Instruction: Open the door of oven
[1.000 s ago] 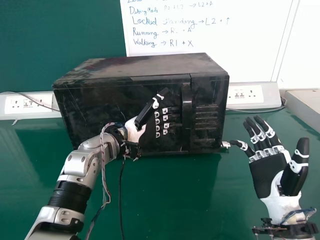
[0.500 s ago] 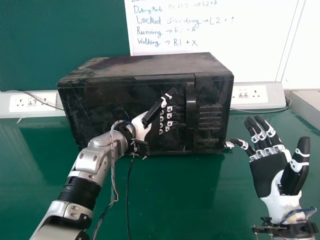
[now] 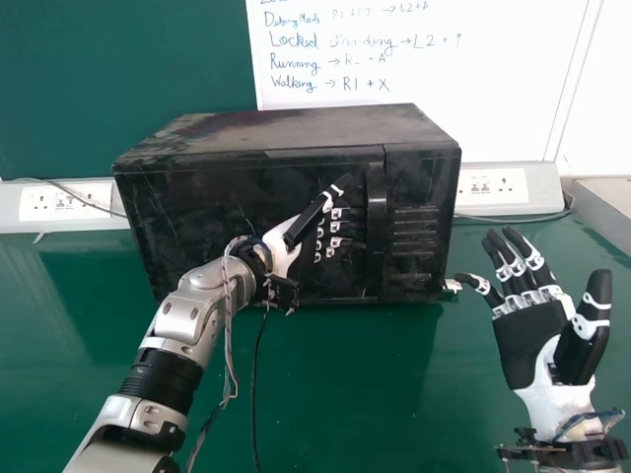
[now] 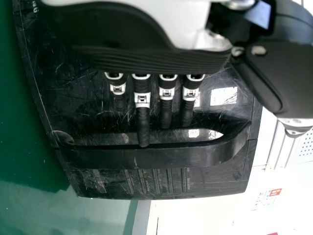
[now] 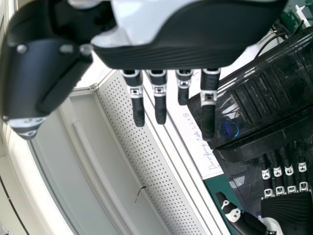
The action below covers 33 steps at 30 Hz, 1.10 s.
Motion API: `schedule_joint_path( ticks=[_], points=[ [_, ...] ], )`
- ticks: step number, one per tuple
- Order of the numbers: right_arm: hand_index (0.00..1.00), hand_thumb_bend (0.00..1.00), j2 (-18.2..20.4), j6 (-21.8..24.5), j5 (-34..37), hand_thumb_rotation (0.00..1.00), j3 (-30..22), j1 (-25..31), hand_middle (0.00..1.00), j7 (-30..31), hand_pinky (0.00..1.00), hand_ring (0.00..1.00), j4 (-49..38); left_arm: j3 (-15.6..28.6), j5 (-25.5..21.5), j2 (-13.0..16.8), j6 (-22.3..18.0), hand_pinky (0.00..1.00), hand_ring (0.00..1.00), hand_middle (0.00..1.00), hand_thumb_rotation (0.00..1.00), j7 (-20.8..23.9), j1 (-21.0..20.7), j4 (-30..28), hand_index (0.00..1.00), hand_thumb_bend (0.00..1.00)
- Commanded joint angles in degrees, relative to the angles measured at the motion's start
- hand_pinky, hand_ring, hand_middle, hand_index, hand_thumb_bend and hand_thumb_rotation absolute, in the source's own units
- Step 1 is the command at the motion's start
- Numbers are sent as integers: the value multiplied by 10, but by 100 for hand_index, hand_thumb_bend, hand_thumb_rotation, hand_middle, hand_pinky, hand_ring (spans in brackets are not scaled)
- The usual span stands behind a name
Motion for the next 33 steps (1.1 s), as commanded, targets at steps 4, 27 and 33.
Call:
schedule_joint_path(
  ticks=[4,27,33],
  points=[
    [99,100,-1,-7,-1,91,-3,-6,100,0,86,93,4,-7,0,-5,5,59,81,90,83,-10,-8,2,87,100],
    [99,100,1,-4,-1,91,-1,-2,99,-2,86,93,-2,37,-17,15,9,58,80,89,83,-5,-10,9,87,100],
    [99,100,-1,-7,-1,91,-2,-3,99,1,85,93,3,50,-31,22,5,60,81,89,83,-16,-24,40,87,100]
  ],
)
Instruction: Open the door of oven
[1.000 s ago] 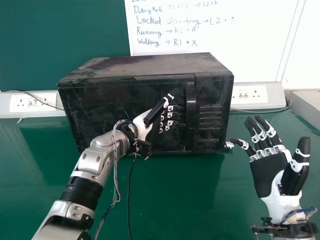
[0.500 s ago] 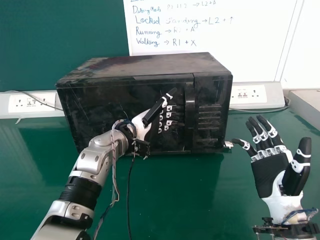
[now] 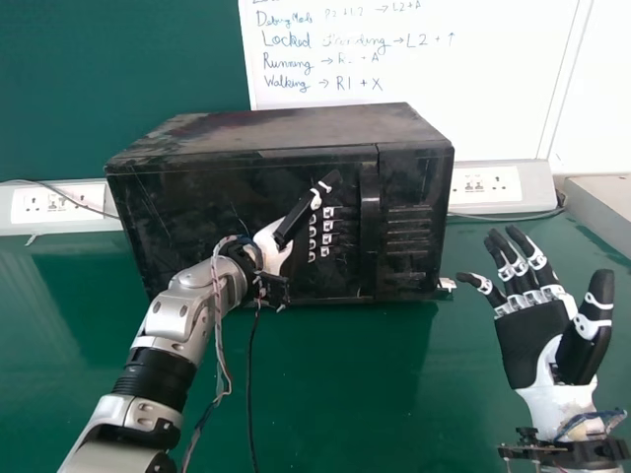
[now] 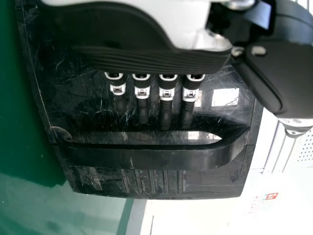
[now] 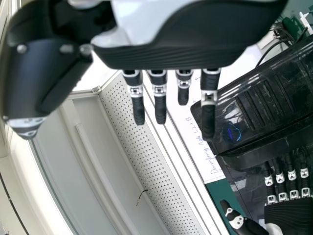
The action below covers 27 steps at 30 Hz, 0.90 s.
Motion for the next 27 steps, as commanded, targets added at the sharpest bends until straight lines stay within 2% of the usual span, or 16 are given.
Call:
schedule_joint_path(
  ticks=[1,8,15,27],
  points=[
    [99,100,0,-5,-1,91,0,-2,100,2,86,93,2,10,-6,10,-2,60,81,89,83,-4,-20,20,87,100],
    [99,100,1,-3,-2,91,0,0,99,-1,86,93,-2,9,-9,4,-14,59,80,88,83,-14,-28,42,86,100],
    [98,100,0,0,1,90,0,-2,99,-1,86,93,1,8,-21,-17,-21,59,78,87,82,-39,-37,71,84,100],
    [99,100,2,-5,0,90,0,-2,99,0,86,93,1,2,-16,-46,-35,59,77,85,82,-32,-67,106,85,100]
  ],
)
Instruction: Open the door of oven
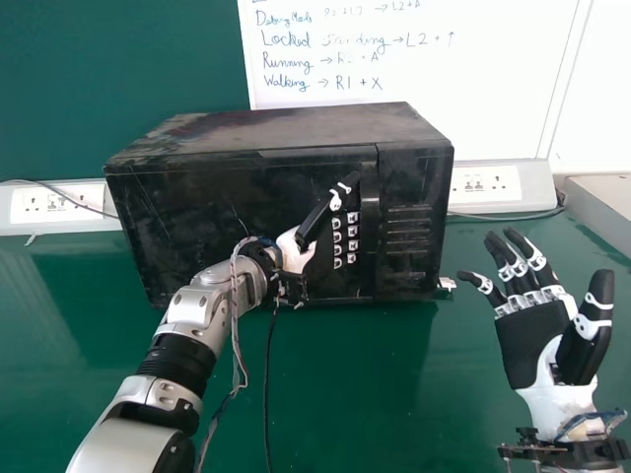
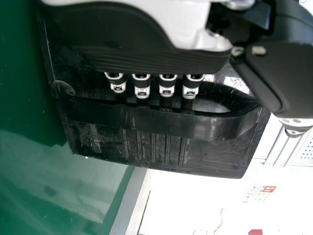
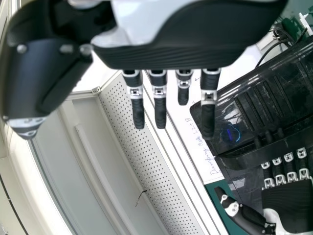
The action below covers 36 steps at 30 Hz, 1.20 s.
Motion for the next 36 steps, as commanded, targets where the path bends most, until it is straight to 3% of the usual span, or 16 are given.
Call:
schedule_joint_path(
  ticks=[1,23,36],
  points=[
    [99,100,2,-5,0,90,0,-2,99,1,85,93,1,-3,3,-8,-10,59,77,85,83,0,-19,9,85,100],
    [99,100,0,-7,5,91,-2,-6,99,7,87,93,9,-5,8,-30,-18,59,78,86,80,6,-53,55,87,100],
    [99,100,1,-4,8,90,-2,-4,98,5,85,92,4,-4,14,-31,-20,56,76,84,80,14,-47,43,86,100]
  ],
)
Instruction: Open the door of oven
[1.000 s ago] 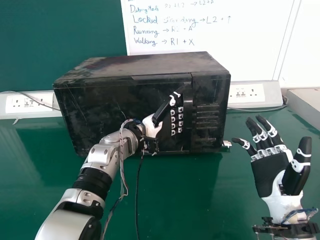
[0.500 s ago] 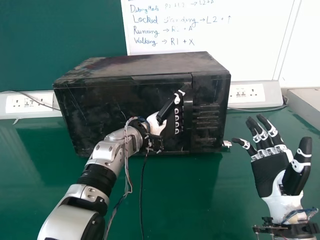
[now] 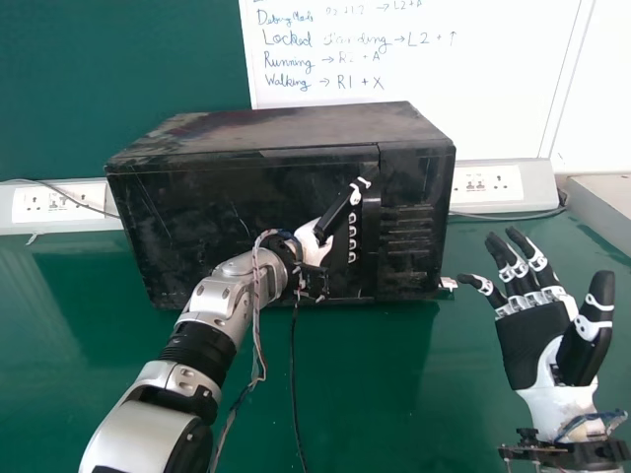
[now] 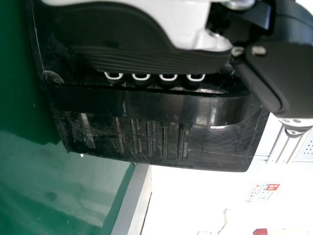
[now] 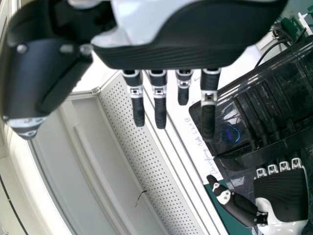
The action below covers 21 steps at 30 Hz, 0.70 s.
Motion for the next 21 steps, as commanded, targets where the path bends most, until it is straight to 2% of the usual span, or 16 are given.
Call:
schedule_joint_path(
  ticks=[1,10,21],
  points=[
    [99,100,1,0,7,90,-2,-4,99,3,85,92,0,1,-7,-4,5,55,74,83,80,-15,-8,-7,86,100],
    [99,100,-1,-7,1,91,-4,-9,98,3,84,91,9,17,-32,6,19,48,67,80,79,-69,-17,4,82,100],
    [99,100,0,-7,-1,91,-3,-10,98,2,84,92,8,17,-39,7,38,45,61,78,79,-72,-2,-29,81,100]
  ],
)
